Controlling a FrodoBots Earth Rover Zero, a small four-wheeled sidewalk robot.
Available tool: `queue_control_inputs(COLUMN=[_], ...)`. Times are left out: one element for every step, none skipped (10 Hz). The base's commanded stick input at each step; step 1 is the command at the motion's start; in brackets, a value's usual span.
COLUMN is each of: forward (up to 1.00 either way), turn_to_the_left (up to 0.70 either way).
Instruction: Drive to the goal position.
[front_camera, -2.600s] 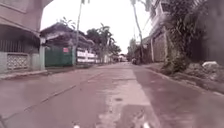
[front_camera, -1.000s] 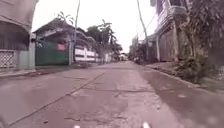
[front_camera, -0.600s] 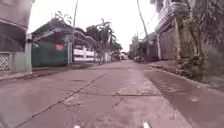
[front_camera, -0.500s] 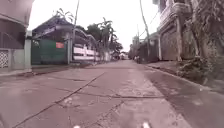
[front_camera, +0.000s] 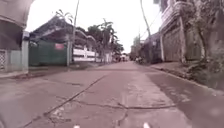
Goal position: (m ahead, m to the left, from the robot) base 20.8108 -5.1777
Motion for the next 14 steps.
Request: queue_control_inputs(forward=[0.70,0.70,0.70,0.70,0.70,0.70,0.70,0.70,0.70,0.70,0.70,0.70,0.70,0.70], turn_to_the_left=[0.00,-0.15,-0.32,-0.35,-0.35,-0.01,0.00,0.00,0.00,0.00,0.00,0.00,0.00,0.00])
